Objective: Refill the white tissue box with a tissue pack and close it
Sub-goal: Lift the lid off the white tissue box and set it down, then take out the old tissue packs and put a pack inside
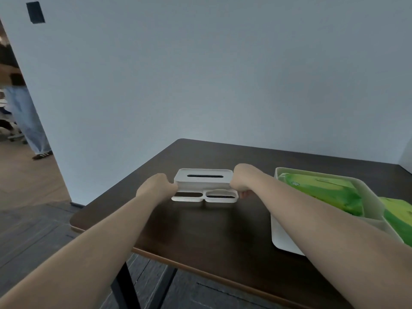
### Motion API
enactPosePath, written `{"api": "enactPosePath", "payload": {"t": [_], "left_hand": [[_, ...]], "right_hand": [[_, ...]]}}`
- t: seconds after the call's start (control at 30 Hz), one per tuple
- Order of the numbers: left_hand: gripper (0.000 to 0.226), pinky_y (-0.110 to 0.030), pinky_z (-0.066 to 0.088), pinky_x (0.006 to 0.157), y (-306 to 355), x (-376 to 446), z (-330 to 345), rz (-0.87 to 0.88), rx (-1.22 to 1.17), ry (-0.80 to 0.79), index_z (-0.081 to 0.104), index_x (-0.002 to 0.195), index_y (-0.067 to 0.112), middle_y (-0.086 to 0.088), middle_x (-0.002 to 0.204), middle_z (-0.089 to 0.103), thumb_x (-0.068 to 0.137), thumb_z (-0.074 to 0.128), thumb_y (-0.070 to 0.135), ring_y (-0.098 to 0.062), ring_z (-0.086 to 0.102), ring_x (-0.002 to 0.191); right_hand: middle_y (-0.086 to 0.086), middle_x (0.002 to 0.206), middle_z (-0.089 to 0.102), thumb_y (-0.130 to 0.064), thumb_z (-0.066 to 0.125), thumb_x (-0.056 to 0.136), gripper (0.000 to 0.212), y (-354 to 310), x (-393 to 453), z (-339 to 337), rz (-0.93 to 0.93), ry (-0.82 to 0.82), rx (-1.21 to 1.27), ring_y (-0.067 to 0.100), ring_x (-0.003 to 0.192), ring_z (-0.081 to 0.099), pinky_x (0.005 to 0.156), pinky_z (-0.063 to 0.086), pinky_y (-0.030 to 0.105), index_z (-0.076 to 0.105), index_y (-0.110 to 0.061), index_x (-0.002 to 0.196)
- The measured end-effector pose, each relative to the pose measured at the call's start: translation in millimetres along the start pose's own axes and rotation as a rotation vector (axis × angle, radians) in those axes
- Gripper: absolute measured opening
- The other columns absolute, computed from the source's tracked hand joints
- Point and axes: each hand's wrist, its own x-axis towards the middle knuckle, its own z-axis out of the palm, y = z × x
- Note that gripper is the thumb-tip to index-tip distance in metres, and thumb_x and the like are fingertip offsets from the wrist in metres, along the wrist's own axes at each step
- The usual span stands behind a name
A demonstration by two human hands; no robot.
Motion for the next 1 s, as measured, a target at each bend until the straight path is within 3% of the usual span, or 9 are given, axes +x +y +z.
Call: {"api": "enactPosePath", "payload": {"t": [0.13,0.33,0.43,0.6,0.77,0.9,1.0], "left_hand": [[0.006,-0.028,0.036,0.06,23,-7,-15,0.052,0.005,0.013,0.052,0.076,0.016,0.0,0.078,0.055,0.078,0.049,0.021,-0.021,0.048,0.069],[0.006,-0.031,0.042,0.067,79,-32,-24,0.2,-0.132,0.001,0.056,0.077,0.015,-0.001,0.081,0.059,0.08,0.051,0.018,-0.021,0.051,0.073],[0.008,-0.03,0.043,0.068,112,-49,-22,0.27,-0.18,-0.039,0.058,0.076,0.014,-0.001,0.081,0.061,0.081,0.051,0.016,-0.021,0.053,0.074],[0.012,-0.034,0.052,0.073,166,-76,-8,0.363,-0.257,-0.101,0.058,0.073,0.014,-0.002,0.078,0.063,0.082,0.055,0.022,-0.021,0.055,0.073],[0.028,-0.028,0.039,0.064,210,-99,5,0.414,-0.223,-0.137,0.055,0.072,0.014,0.0,0.075,0.056,0.084,0.058,0.039,-0.018,0.05,0.07],[0.04,-0.03,0.047,0.071,229,-106,13,0.368,-0.103,-0.206,0.062,0.069,0.01,-0.005,0.075,0.07,0.082,0.056,0.047,-0.024,0.062,0.074],[0.037,-0.027,0.042,0.06,237,-111,14,0.324,-0.035,-0.213,0.055,0.057,0.011,0.001,0.054,0.057,0.08,0.058,0.04,-0.019,0.05,0.058]], "right_hand": [[0.007,0.064,0.064,-0.011,0.047,0.088,0.032,10,-9,-11,-0.045,0.099,0.07,0.023,0.058,0.058,0.072,0.05,0.03,0.058,-0.008,0.058],[0.009,0.066,0.063,-0.01,0.053,0.081,0.021,51,-33,-41,-0.027,0.298,0.158,0.025,0.056,0.057,0.056,0.044,0.026,0.059,-0.008,0.061],[0.008,0.063,0.063,-0.009,0.05,0.079,0.019,83,-50,-52,0.008,0.375,0.205,0.024,0.053,0.056,0.056,0.044,0.027,0.057,-0.008,0.062],[0.007,0.074,0.068,-0.014,0.051,0.085,0.017,141,-76,-56,0.09,0.413,0.254,0.024,0.063,0.06,0.064,0.048,0.031,0.066,-0.007,0.083],[0.005,0.093,0.063,-0.019,0.052,0.086,0.019,190,-102,-49,0.258,0.462,0.259,0.023,0.084,0.058,0.067,0.046,0.031,0.061,-0.015,0.101],[0.01,0.133,0.053,-0.037,0.05,0.083,0.052,223,-116,-35,0.451,0.318,0.212,0.034,0.125,0.044,0.096,0.042,0.05,0.044,-0.02,0.132],[0.013,0.145,0.046,-0.06,0.046,0.082,0.078,238,-121,-29,0.48,0.243,0.261,0.036,0.132,0.044,0.106,0.039,0.051,0.031,-0.016,0.146]]}}
